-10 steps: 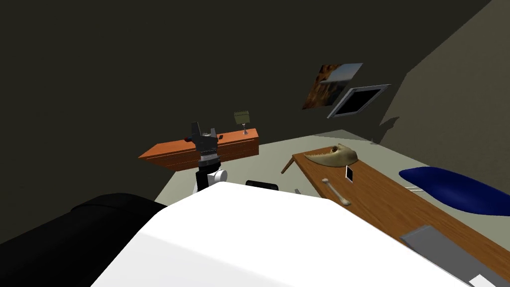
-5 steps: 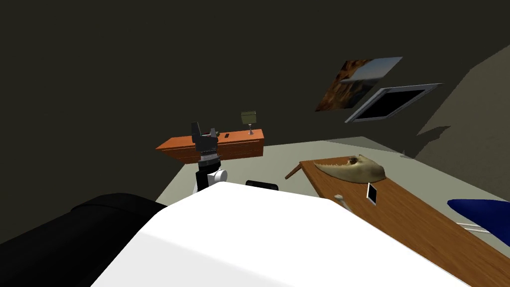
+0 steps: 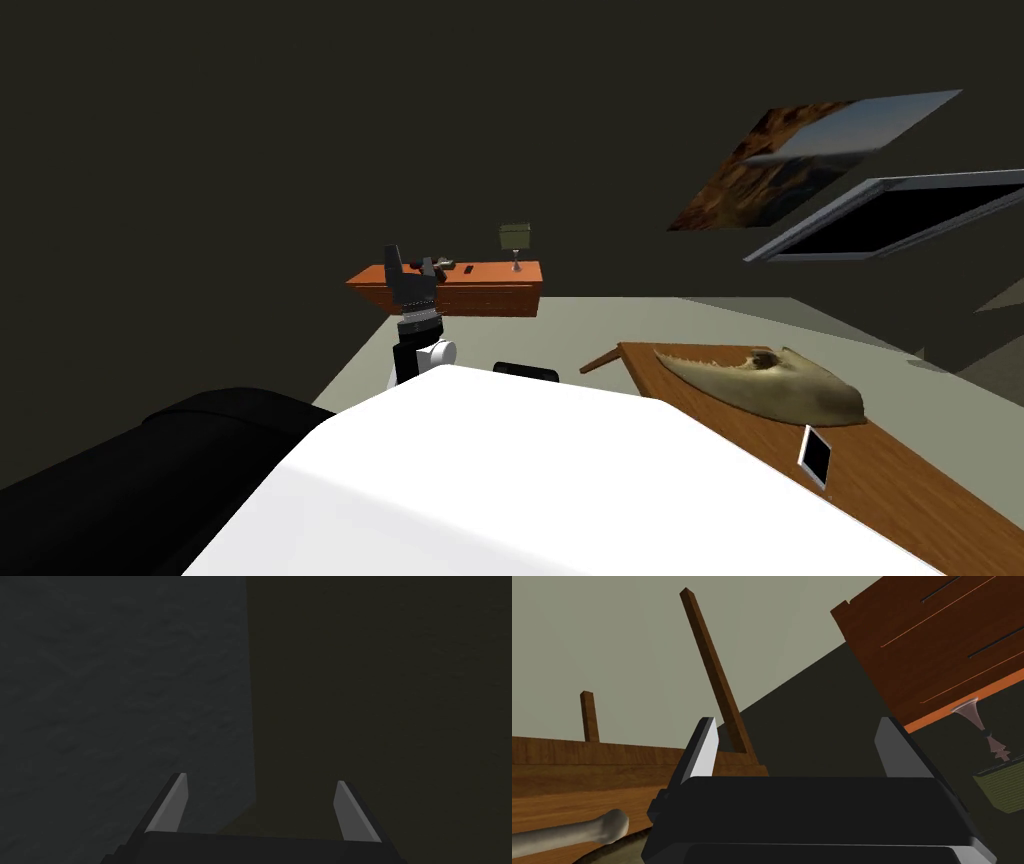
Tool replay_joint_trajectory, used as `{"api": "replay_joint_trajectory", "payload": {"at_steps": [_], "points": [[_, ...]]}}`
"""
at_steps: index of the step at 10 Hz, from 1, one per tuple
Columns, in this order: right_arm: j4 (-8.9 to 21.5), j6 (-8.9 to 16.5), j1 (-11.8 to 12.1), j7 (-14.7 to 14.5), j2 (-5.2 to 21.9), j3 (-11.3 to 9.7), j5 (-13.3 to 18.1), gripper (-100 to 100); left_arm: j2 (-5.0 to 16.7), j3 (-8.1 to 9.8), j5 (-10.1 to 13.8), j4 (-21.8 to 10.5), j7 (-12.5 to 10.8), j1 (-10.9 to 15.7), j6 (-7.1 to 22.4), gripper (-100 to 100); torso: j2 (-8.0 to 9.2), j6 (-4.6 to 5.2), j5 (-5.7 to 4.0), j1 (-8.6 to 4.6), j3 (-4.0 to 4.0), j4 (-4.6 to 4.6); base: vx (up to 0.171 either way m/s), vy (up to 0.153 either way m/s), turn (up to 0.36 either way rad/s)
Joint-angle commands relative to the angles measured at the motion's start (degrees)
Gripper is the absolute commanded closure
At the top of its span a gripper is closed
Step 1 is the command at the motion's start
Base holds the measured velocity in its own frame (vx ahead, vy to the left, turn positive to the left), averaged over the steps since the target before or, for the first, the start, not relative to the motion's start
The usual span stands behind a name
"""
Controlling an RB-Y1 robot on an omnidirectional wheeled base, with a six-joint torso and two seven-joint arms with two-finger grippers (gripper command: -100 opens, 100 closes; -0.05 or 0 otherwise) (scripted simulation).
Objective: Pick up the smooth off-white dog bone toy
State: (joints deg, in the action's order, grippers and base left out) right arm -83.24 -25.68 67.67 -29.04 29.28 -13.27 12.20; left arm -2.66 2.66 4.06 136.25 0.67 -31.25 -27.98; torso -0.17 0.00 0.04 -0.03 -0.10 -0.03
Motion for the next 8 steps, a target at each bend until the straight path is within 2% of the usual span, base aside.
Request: {"api": "replay_joint_trajectory", "payload": {"at_steps": [1,3,5,6,8], "points": [[1.85,0.97,0.41,-0.20,0.70,-0.33,0.85,-100,0.00,0.00,0.00,0.00,0.00,0.00,0.00,0,0.00,0.00,0.00,0.00,0.00,0.00,0.099,-0.026,0.168],[6.08,2.56,2.56,-0.30,3.15,-1.01,3.48,-100,0.00,0.00,0.00,0.00,0.00,0.00,0.00,0,0.02,0.00,0.00,0.03,0.01,0.01,0.095,-0.046,0.356],[10.66,4.15,4.15,-0.02,5.14,-1.46,6.03,-100,0.01,0.01,0.00,0.00,0.00,0.00,0.00,0,-0.03,0.00,-0.06,-0.25,-0.02,-0.01,0.088,-0.102,0.393],[10.66,4.15,4.15,-0.02,5.14,-1.46,6.03,-100,0.01,0.01,0.00,0.00,0.00,0.00,0.00,0,0.03,0.00,-0.05,-0.25,0.01,0.00,0.052,-0.096,0.097],[14.20,5.81,5.04,0.65,6.69,-1.69,8.46,-100,0.01,0.01,0.00,0.00,0.00,0.00,0.00,0,0.13,0.01,-0.06,-0.24,0.07,0.04,0.041,-0.136,0.302]]}}
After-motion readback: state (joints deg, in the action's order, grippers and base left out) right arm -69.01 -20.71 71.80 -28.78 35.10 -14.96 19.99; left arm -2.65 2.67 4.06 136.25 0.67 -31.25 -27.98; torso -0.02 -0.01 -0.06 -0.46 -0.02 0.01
